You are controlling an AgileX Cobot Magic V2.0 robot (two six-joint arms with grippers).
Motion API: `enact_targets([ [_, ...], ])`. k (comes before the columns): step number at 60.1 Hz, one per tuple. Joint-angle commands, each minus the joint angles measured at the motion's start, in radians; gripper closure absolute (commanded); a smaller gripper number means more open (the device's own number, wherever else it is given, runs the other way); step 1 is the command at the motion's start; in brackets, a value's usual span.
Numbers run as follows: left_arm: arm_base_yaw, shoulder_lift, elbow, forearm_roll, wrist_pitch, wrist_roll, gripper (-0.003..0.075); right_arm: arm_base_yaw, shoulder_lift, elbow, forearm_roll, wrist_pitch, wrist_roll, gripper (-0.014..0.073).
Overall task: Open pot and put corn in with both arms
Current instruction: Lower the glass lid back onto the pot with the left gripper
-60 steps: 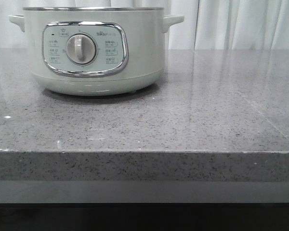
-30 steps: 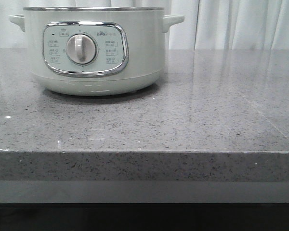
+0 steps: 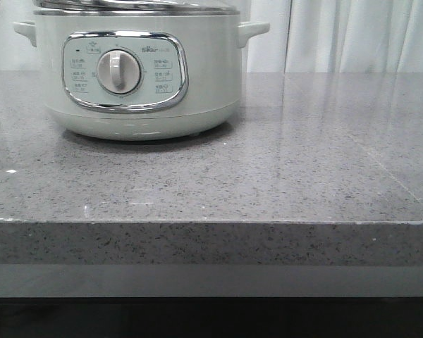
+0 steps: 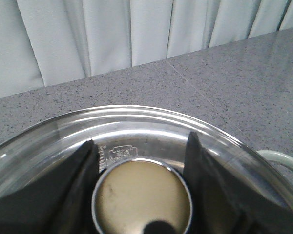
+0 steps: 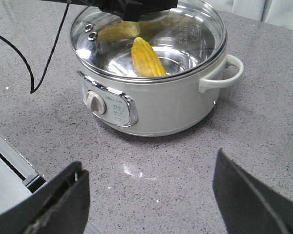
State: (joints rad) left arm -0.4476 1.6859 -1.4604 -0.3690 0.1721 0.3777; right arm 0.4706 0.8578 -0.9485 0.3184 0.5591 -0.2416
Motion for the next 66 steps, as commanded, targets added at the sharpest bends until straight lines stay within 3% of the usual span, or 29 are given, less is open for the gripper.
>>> enact_targets([
  [1,-0.003,-0.055,-0.049,-0.027,-0.131,-0.005,0.0574,-0.002,-0.005,-0.025,0.018,-0.073,-0.001,0.0054],
  [27,-0.003,-0.047,-0.049,-0.080,-0.087,-0.005,0.0570,-0.002,-0.005,-0.025,0.018,-0.073,-0.001,0.0054],
  [39,-0.003,-0.025,-0.049,-0.080,-0.087,-0.005,0.0505,-0.002,-0.005,-0.025,0.018,-0.073,-0.001,0.0054],
  [49,-0.003,-0.015,-0.049,-0.081,-0.078,-0.005,0.0499,-0.002,-0.005,-0.025,0.018,-0.073,-0.001,0.0054],
  [53,-0.004,-0.015,-0.049,-0.081,-0.084,-0.005,0.0439,-0.002,-0.005,-0.025,0.018,-0.073,-0.001,0.0054],
  [61,-0.004,-0.015,-0.050,-0.081,-0.082,-0.005,0.0232,-0.002,-0.005,-0.025,0.018,-0.073,-0.001,0.0054],
  [66,-0.004,-0.030,-0.050,-0.081,-0.060,-0.005,0.0193,-0.002,-0.005,-0.025,0.018,-0.073,-0.001,0.0054],
])
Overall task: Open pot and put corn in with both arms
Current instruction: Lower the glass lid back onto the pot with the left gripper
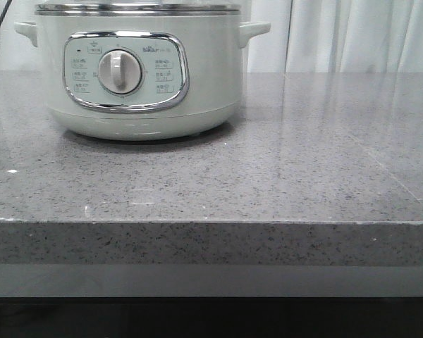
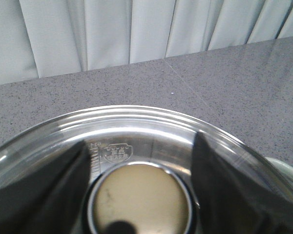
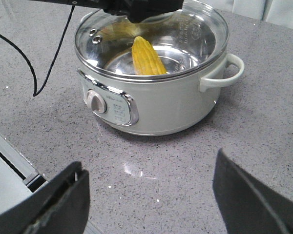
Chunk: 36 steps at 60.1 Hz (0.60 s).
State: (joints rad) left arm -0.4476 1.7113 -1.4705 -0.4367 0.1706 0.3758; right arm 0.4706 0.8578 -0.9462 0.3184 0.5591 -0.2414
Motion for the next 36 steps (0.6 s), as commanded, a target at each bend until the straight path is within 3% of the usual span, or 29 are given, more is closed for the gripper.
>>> enact_targets([
  [1,-0.004,-0.062,-0.040,-0.013,-0.050,-0.003,0.0196,-0.002,-0.005,-0.027,0.018,-0.073,-0.002,0.0054],
  [17,-0.002,-0.249,-0.044,0.023,0.120,-0.003,0.0235,-0.002,-0.005,-0.027,0.018,-0.073,-0.002,0.0054],
  [28,-0.002,-0.419,-0.035,0.038,0.311,-0.003,0.0252,-0.002,-0.005,-0.027,0.018,-0.073,-0.002,0.0054],
  [36,-0.002,-0.540,0.051,0.038,0.335,-0.003,0.0253,-0.002,-0.005,-0.027,0.018,-0.073,-0.002,0.0054],
])
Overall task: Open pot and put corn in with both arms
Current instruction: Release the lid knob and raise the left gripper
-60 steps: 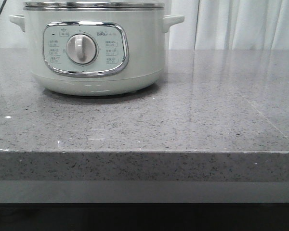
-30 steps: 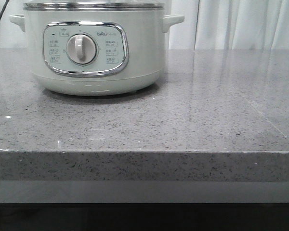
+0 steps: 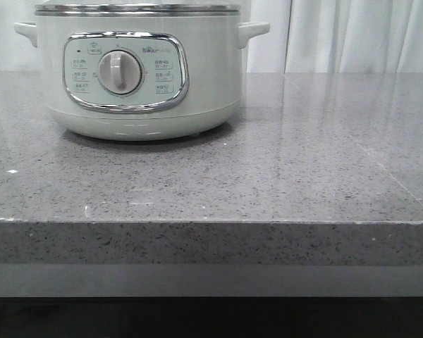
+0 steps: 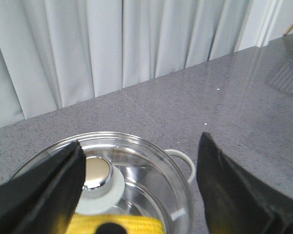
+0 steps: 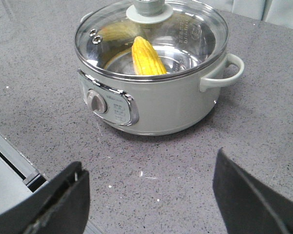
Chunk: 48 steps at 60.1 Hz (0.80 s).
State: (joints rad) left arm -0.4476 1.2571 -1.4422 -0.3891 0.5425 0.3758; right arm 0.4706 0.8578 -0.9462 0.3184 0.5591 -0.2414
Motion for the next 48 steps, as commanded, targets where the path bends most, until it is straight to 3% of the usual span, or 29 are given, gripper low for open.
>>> enact_targets([
  [1,-0.002,-0.098,0.036,-0.009,-0.039,-0.003,0.0252,-0.002,-0.005,-0.027,0.018,-0.073,-0.002,0.0054],
  [26,-0.002,-0.460,0.457,-0.009,-0.039,-0.007,0.0261,-0.002,-0.005,-0.027,0.018,-0.073,-0.002,0.0054],
  [48,-0.002,-0.691,0.665,-0.009,-0.039,-0.007,0.0261,-0.002,-0.005,-0.027,0.018,-0.039,-0.002,0.0054],
])
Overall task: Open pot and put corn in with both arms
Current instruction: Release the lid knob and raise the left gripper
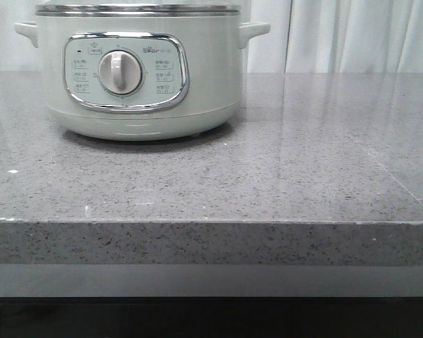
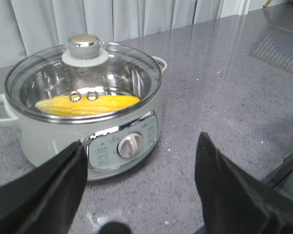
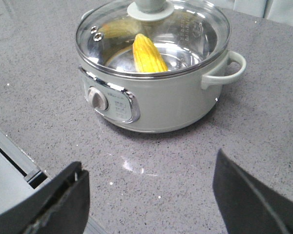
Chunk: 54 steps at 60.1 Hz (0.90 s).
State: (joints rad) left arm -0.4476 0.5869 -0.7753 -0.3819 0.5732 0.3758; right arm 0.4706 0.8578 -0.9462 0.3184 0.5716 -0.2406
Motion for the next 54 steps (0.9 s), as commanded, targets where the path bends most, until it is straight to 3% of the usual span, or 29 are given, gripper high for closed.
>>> enact_targets([
  [1,-0.002,-0.026,0.002,-0.016,-0.069,-0.007,0.0261,-0.002,-0.005,-0.027,0.018,-0.049,-0.003,0.0054],
  [10,-0.002,-0.032,0.012,-0.016,-0.069,-0.007,0.0263,-0.002,-0.005,-0.027,0.018,-0.038,-0.003,0.0054],
  [15,-0.002,-0.032,0.012,-0.016,-0.077,-0.007,0.0315,-0.002,-0.005,-0.027,0.018,-0.038,-0.003,0.0084],
  [28,-0.002,-0.032,0.012,-0.016,-0.085,-0.007,0.0576,-0.002,-0.005,-0.027,0.018,-0.038,-0.003,0.0488],
  [36,-0.002,-0.032,0.012,-0.016,-0.085,-0.007,0.0707,-0.002,-0.005,-0.027,0.018,-0.038,-0.003,0.0668],
  [39,-0.002,-0.032,0.012,-0.016,-0.085,-0.007,0.0741,-0.002,-0.005,-0.027,0.018,-0.038,-0.003,0.0656],
  [54,-0.002,-0.032,0.012,-0.018,-0.085,-0.007,0.0741,-0.002,-0.005,-0.027,0.018,-0.038,-0.003,0.0661],
])
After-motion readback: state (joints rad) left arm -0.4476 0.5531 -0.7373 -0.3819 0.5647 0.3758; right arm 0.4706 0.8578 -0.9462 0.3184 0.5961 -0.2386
